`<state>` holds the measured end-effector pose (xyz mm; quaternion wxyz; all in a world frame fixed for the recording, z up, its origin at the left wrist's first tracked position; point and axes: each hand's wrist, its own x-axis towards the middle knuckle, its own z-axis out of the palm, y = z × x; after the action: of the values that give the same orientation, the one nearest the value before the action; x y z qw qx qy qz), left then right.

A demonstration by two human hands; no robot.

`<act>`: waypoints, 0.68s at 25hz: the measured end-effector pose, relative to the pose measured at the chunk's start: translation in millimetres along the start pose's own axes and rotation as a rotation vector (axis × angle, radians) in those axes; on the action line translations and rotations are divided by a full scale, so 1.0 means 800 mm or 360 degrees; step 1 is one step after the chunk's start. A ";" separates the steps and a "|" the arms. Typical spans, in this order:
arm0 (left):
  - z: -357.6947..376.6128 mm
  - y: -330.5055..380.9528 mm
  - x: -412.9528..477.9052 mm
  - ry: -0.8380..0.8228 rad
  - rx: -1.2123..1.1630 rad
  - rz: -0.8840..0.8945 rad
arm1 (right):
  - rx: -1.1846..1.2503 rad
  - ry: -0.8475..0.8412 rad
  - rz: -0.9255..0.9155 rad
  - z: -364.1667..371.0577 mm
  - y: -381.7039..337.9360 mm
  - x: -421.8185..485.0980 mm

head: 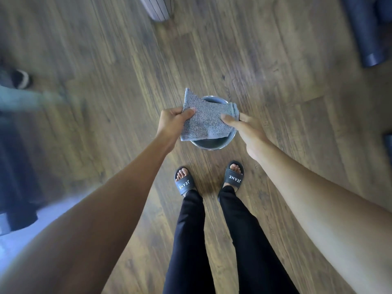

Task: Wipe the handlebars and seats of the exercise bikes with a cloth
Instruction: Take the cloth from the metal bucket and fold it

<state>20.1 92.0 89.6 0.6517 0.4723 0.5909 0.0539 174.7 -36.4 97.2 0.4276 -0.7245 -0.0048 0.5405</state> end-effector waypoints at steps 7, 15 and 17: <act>-0.039 0.180 -0.192 -0.0454 -0.0297 0.0212 | 0.0368 -0.0312 -0.0202 -0.041 -0.152 -0.218; -0.026 0.293 -0.311 -0.1033 -0.0297 0.0468 | 0.0966 -0.0835 -0.0063 -0.078 -0.213 -0.339; -0.018 0.316 -0.324 -0.1044 -0.0238 0.0502 | 0.1071 -0.0845 -0.0121 -0.077 -0.221 -0.349</act>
<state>54.7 75.6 449.9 0.8230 0.5007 0.2650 0.0424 187.5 -93.5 428.3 0.6437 -0.3797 0.0351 0.6635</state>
